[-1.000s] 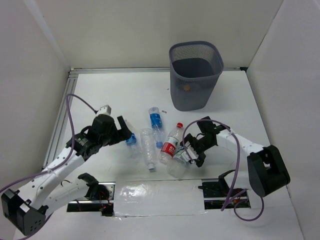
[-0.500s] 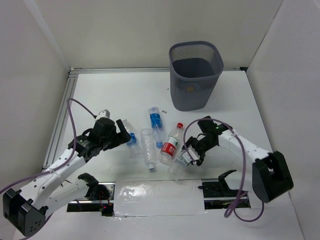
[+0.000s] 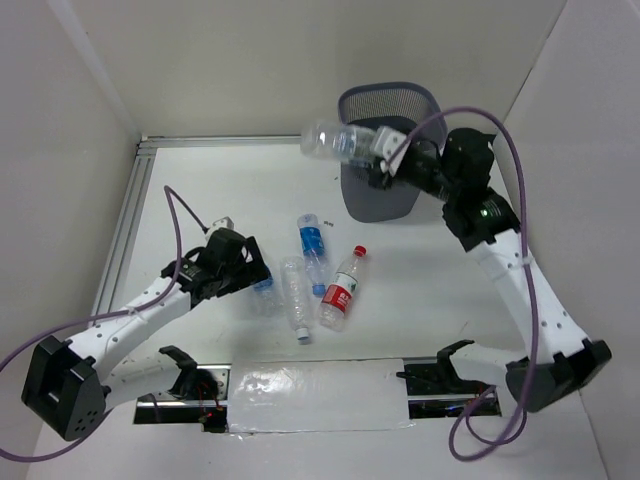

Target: Put the plastic bottles in the bin

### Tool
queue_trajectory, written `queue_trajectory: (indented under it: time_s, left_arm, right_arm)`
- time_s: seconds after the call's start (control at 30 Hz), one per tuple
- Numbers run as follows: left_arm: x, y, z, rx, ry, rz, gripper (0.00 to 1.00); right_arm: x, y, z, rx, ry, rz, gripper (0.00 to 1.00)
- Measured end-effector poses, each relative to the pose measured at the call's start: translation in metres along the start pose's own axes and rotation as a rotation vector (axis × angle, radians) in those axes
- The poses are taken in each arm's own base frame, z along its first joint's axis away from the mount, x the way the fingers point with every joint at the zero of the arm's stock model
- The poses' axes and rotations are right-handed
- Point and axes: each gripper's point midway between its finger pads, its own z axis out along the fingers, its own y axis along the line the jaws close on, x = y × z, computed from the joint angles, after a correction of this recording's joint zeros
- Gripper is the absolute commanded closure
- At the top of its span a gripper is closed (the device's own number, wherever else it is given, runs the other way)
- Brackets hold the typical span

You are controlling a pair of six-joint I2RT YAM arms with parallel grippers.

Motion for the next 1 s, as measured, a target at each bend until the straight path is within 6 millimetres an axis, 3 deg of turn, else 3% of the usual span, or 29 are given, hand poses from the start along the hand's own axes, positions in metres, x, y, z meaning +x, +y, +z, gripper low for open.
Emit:
queue_trajectory:
  time_s: [0.07, 0.13, 0.23, 0.3, 0.4, 0.47, 0.6, 0.77, 0.87, 0.9, 0.97, 1.0]
  left_arm:
    - [-0.002, -0.001, 0.003, 0.0, -0.005, -0.004, 0.0]
    - [-0.006, -0.001, 0.007, 0.001, -0.017, -0.011, 0.0]
    - [-0.01, 0.003, 0.014, -0.014, -0.021, -0.008, 0.0]
    - [-0.01, 0.008, 0.02, -0.033, -0.015, -0.012, 0.0]
    - [-0.005, 0.016, 0.028, -0.064, 0.003, -0.011, 0.0]
    - [-0.002, 0.019, 0.031, -0.077, 0.015, -0.007, 0.0]
    - [0.001, 0.02, 0.041, -0.089, 0.026, -0.004, 0.02]
    - [0.011, 0.026, 0.062, -0.128, 0.067, 0.019, 0.13]
    - [0.019, 0.03, 0.073, -0.147, 0.101, 0.029, 0.49]
    - [0.017, 0.027, 0.073, -0.136, 0.1, 0.028, 0.68]
    - [0.015, 0.022, 0.074, -0.12, 0.093, 0.022, 0.8]
    - [0.016, 0.021, 0.073, -0.118, 0.094, 0.027, 0.83]
  right_arm:
    - [0.014, -0.038, 0.011, 0.124, 0.046, 0.051, 0.62]
    - [0.042, -0.058, 0.016, 0.195, 0.111, 0.107, 0.59]
    - [0.091, -0.075, 0.029, 0.247, 0.214, 0.194, 0.29]
    - [0.12, -0.084, 0.038, 0.259, 0.267, 0.249, 0.0]
    - [0.152, -0.092, 0.046, 0.269, 0.318, 0.322, 0.0]
    - [0.159, -0.089, 0.043, 0.263, 0.326, 0.374, 0.0]
    - [0.141, -0.099, 0.025, 0.288, 0.261, 0.435, 0.0]
    - [0.084, -0.108, -0.01, 0.311, 0.126, 0.45, 0.0]
    - [0.048, -0.107, -0.027, 0.298, 0.048, 0.437, 0.0]
    - [0.04, -0.104, -0.031, 0.287, 0.029, 0.435, 0.06]
    - [0.029, -0.095, -0.038, 0.26, 0.001, 0.436, 0.23]
    - [0.028, -0.088, -0.04, 0.242, -0.006, 0.44, 0.4]
